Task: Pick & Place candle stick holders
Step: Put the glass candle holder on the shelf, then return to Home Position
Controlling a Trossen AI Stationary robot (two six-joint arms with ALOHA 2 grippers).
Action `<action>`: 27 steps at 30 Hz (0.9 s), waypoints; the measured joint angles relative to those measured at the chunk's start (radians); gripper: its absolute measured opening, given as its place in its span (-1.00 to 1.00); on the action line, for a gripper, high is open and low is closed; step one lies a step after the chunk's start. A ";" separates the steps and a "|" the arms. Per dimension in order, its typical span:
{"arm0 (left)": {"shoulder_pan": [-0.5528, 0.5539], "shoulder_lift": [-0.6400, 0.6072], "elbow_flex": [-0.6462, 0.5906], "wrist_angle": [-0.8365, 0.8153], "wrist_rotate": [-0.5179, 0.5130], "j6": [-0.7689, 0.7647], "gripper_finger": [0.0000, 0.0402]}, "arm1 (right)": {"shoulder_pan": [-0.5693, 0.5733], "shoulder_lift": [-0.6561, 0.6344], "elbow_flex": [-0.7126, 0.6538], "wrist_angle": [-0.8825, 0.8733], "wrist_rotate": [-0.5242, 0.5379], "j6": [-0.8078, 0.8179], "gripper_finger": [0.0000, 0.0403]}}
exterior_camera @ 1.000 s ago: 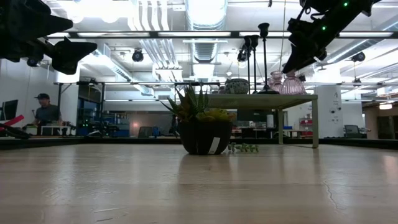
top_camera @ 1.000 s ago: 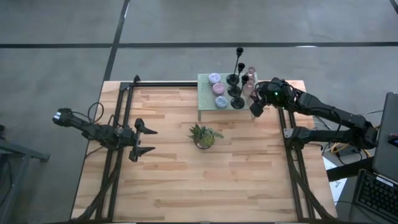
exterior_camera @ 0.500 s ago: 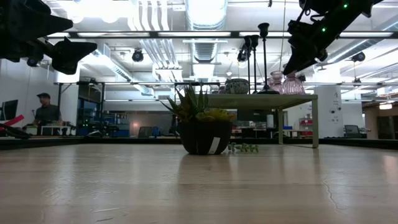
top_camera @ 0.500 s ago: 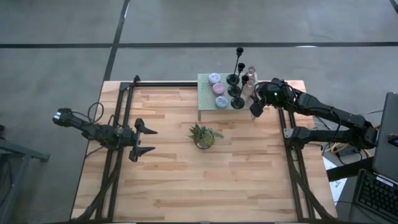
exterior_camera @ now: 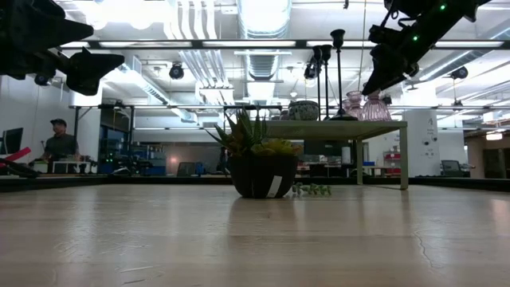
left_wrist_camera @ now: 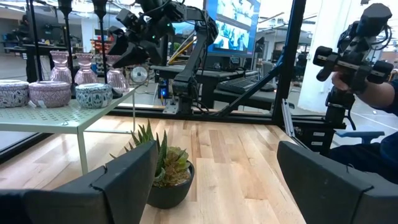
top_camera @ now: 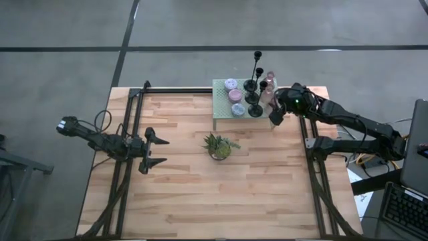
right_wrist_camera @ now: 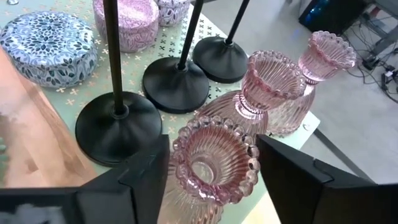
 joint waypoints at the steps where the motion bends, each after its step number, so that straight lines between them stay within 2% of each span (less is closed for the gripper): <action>1: 0.000 0.000 0.000 0.000 0.000 0.000 0.67 | 0.000 -0.002 0.000 0.000 0.000 0.000 0.18; 9: 0.000 0.000 0.000 0.000 0.000 0.000 0.67 | 0.001 -0.060 0.019 -0.030 -0.004 0.019 0.48; 14: 0.000 0.000 0.000 0.000 0.000 0.000 0.67 | 0.001 -0.113 0.052 -0.101 -0.007 0.038 0.56; 17: 0.000 0.000 0.000 0.000 0.000 0.000 0.67 | 0.001 -0.146 0.068 -0.141 -0.050 0.060 0.58; 19: 0.000 0.000 0.000 0.000 0.000 0.000 0.67 | 0.001 -0.172 0.069 -0.146 -0.116 0.065 0.55; 23: 0.000 0.000 0.000 0.000 0.000 0.000 0.67 | 0.008 -0.234 0.071 -0.139 -0.328 0.100 0.42; 27: 0.000 0.000 0.000 0.000 0.000 0.000 0.67 | 0.052 -0.291 0.054 -0.137 -0.492 0.160 0.16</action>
